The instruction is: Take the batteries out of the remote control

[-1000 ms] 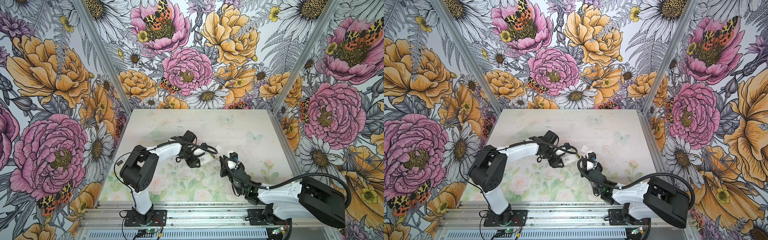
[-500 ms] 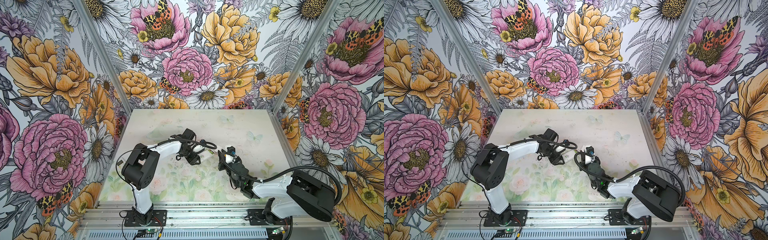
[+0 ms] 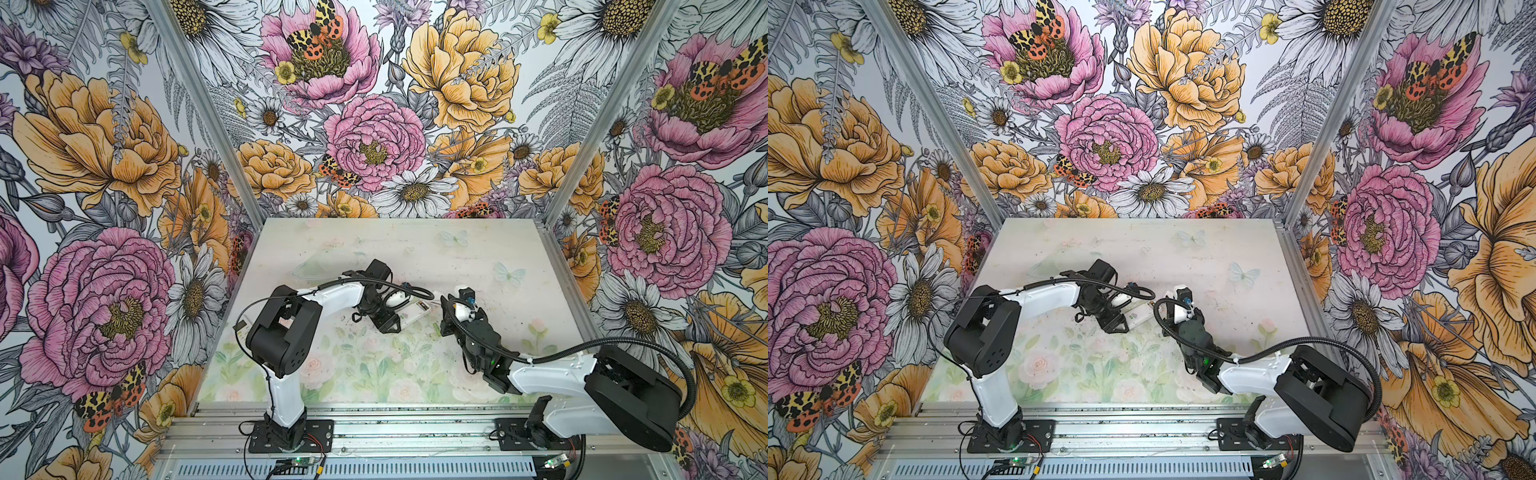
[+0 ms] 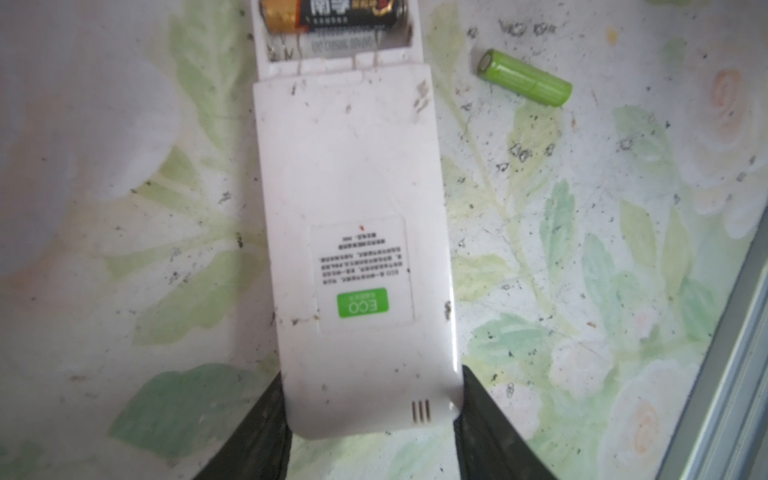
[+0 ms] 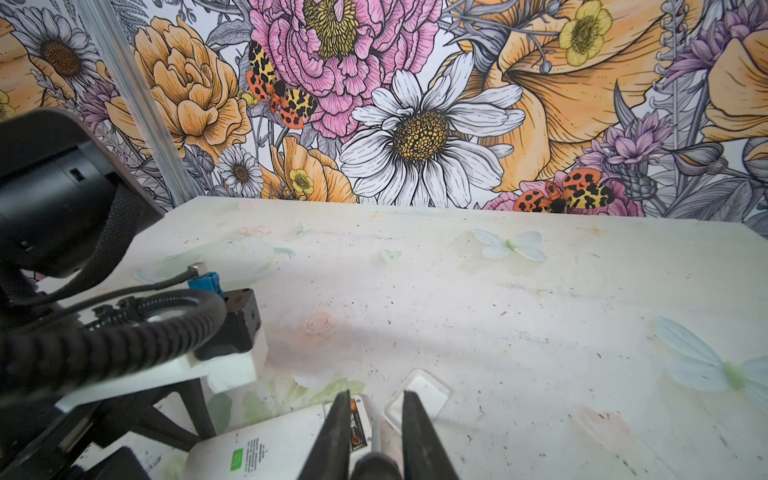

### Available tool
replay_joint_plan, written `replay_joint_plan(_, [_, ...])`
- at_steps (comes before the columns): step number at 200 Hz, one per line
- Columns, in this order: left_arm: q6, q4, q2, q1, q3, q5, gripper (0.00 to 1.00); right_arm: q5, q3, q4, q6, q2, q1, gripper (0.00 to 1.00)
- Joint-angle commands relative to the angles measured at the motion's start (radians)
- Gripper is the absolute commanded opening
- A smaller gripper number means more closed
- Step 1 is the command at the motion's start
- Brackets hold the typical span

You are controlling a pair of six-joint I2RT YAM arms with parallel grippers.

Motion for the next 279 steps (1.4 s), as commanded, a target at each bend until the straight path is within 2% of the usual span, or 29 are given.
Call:
replay_joint_plan(1, [0.021,0.024,-0.066,-0.01,-0.031,-0.075,0.0,-0.028,0.067,-0.19,0.053,-0.076,-0.031,0.0])
replay_joint_plan(32, [0.043,0.106,-0.141,-0.069,-0.12,-0.215,0.02,-0.158,0.179,-0.48,0.106,-0.147,-0.114,0.0])
replay_joint_plan(53, [0.04,0.138,-0.176,-0.108,-0.166,-0.271,0.34,-0.268,0.247,-0.608,0.121,-0.17,-0.154,0.0])
replay_joint_plan(61, [0.024,0.165,-0.193,-0.121,-0.187,-0.282,0.54,-0.307,0.275,-0.655,0.132,-0.172,-0.171,0.0])
replay_joint_plan(66, [0.013,0.184,-0.204,-0.124,-0.202,-0.293,0.63,-0.331,0.284,-0.669,0.134,-0.175,-0.179,0.0])
replay_joint_plan(78, [-0.026,0.229,-0.234,-0.132,-0.23,-0.31,0.78,-0.373,0.293,-0.689,0.138,-0.19,-0.194,0.0])
replay_joint_plan(82, [-0.044,0.241,-0.245,-0.132,-0.236,-0.312,0.95,-0.379,0.294,-0.696,0.142,-0.196,-0.198,0.0])
replay_joint_plan(86, [-0.064,0.255,-0.259,-0.131,-0.242,-0.312,0.99,-0.383,0.296,-0.702,0.147,-0.203,-0.204,0.0])
replay_joint_plan(124, [-0.213,0.387,-0.44,-0.132,-0.283,-0.303,0.99,-0.49,0.322,-0.768,0.134,-0.256,-0.241,0.0])
replay_joint_plan(155, [-0.208,0.593,-0.549,-0.198,-0.323,-0.241,0.99,-0.614,0.338,-0.773,0.15,-0.294,-0.255,0.0])
replay_joint_plan(174, [-0.184,0.692,-0.519,-0.225,-0.329,-0.176,0.99,-0.665,0.352,-0.776,0.159,-0.302,-0.256,0.0])
replay_joint_plan(202, [-0.148,0.698,-0.408,-0.247,-0.28,-0.175,0.97,-0.668,0.364,-0.791,0.174,-0.316,-0.256,0.0])
replay_joint_plan(244, [-0.136,0.769,-0.324,-0.247,-0.25,-0.206,0.93,-0.705,0.356,-0.789,0.207,-0.332,-0.251,0.0])
replay_joint_plan(267, [-0.13,0.786,-0.296,-0.249,-0.234,-0.179,0.84,-0.702,0.345,-0.781,0.225,-0.338,-0.249,0.0])
replay_joint_plan(279, [-0.125,0.787,-0.287,-0.251,-0.23,-0.165,0.64,-0.707,0.342,-0.769,0.233,-0.337,-0.247,0.0])
